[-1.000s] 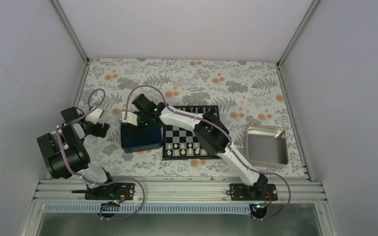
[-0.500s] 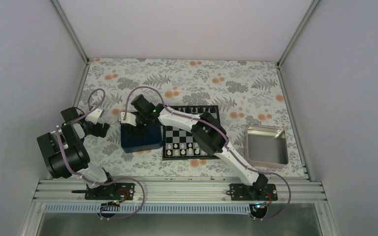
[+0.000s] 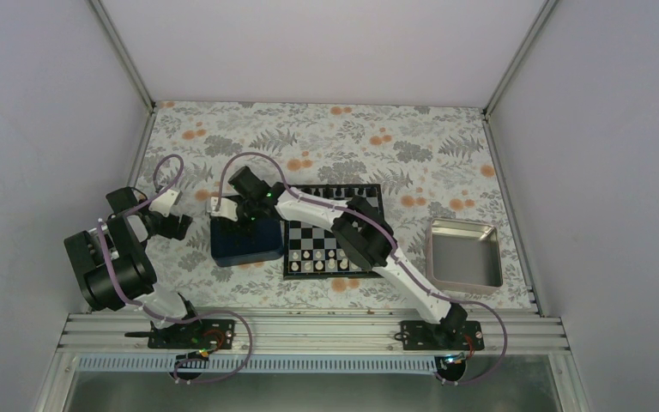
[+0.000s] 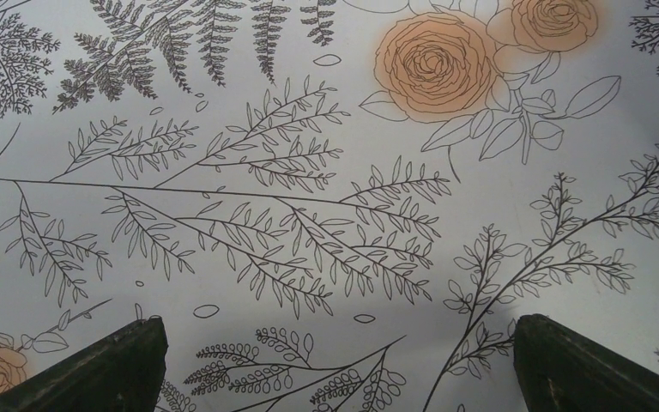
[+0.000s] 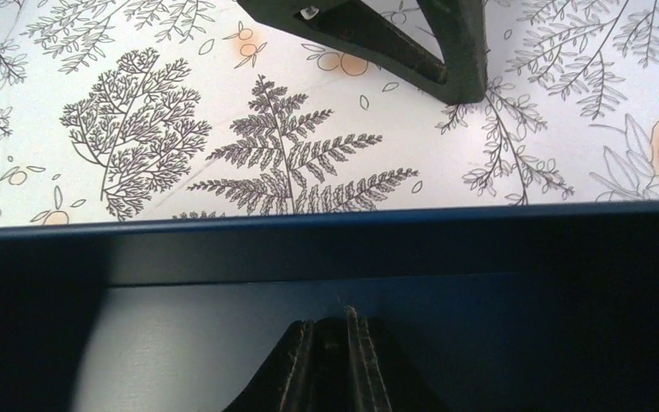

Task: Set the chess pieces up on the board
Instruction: Pick up the chess piece from the storage box, then place the chess piece on the chessboard.

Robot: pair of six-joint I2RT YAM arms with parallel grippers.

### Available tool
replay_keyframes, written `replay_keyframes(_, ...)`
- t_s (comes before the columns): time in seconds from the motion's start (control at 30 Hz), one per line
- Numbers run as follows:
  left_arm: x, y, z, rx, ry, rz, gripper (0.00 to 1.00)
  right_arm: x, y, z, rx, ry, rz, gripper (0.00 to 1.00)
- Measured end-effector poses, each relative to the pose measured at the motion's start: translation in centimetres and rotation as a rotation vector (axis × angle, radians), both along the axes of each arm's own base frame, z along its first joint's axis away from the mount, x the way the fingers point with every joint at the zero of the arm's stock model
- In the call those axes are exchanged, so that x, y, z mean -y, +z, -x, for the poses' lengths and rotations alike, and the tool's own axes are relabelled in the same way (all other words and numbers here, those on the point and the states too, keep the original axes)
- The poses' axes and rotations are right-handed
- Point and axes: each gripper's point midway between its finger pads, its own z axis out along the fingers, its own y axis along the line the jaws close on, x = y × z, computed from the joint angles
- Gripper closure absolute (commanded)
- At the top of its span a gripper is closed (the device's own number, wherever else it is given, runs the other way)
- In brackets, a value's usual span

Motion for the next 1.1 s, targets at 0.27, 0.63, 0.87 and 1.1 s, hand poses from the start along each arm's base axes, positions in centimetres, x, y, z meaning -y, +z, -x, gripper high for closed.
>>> replay_keyframes(0.27,0.0,0.0,0.0,0.0,0.0,0.0,0.0,0.6,0.6,0.4,-0.001,0.004,0.0,0.96)
replay_keyframes(0.63,-0.1,0.1,0.0,0.001,0.002,-0.006,0.0,5.1,13.3,-1.0,0.056,-0.057,-0.092,0.96)
replay_keyframes(0.87,0.0,0.1,0.2,-0.006,0.003,-0.006,0.0,15.6,19.1,-6.4,0.116,-0.266,-0.12,0.96)
replay_keyframes(1.1,0.2,0.1,0.6,-0.016,0.003,0.0,0.0,26.8,13.4,-8.9,0.054,-0.493,0.025,0.96)
